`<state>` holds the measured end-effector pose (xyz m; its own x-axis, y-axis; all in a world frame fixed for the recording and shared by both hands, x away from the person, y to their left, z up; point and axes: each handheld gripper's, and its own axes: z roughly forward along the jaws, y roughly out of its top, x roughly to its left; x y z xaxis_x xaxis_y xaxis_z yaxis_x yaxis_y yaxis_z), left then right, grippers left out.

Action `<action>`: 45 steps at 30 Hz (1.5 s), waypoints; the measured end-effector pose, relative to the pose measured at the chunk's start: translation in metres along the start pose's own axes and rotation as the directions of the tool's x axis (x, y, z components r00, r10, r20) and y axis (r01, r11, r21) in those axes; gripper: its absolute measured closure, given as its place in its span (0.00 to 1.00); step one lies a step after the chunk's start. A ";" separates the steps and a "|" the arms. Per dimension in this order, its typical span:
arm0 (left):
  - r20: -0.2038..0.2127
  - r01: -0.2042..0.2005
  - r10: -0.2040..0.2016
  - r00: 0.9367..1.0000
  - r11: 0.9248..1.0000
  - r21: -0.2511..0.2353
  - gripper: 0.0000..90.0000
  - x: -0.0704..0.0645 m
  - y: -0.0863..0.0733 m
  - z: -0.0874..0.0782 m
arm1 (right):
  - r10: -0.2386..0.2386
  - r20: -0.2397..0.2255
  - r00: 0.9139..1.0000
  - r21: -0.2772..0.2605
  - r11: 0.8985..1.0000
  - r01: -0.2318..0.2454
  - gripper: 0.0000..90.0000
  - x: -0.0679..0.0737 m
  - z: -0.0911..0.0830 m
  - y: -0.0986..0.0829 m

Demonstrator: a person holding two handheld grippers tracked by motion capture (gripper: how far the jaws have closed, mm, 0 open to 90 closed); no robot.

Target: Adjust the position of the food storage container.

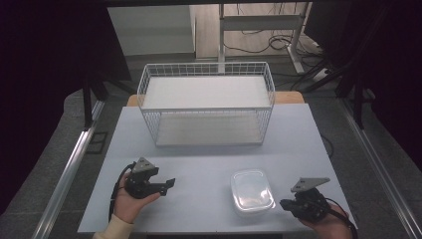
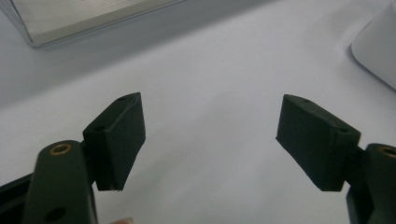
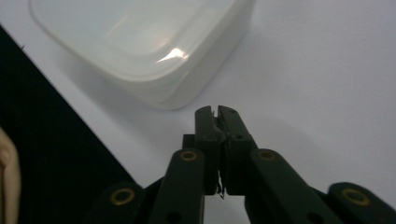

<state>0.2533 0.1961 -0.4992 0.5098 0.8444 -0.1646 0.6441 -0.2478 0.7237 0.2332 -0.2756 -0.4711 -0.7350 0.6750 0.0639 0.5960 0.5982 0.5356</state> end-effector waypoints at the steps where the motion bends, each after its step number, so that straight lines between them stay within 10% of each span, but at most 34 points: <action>1: -0.003 0.000 0.000 1.000 1.000 -0.005 0.26 0.000 0.000 -0.001 | -0.022 -0.008 1.000 0.014 1.000 0.023 0.99 0.005 0.003 0.001; 45: -0.020 0.042 -0.043 0.999 0.999 -0.011 0.26 0.007 -0.001 -0.002 | -0.094 -0.022 0.995 0.030 0.995 0.094 1.00 0.035 0.063 0.079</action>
<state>0.2551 0.2035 -0.4994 0.4705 0.8634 -0.1820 0.6587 -0.2064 0.7236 0.2748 -0.1771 -0.4798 -0.7946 0.6063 0.0322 0.5336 0.6720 0.5134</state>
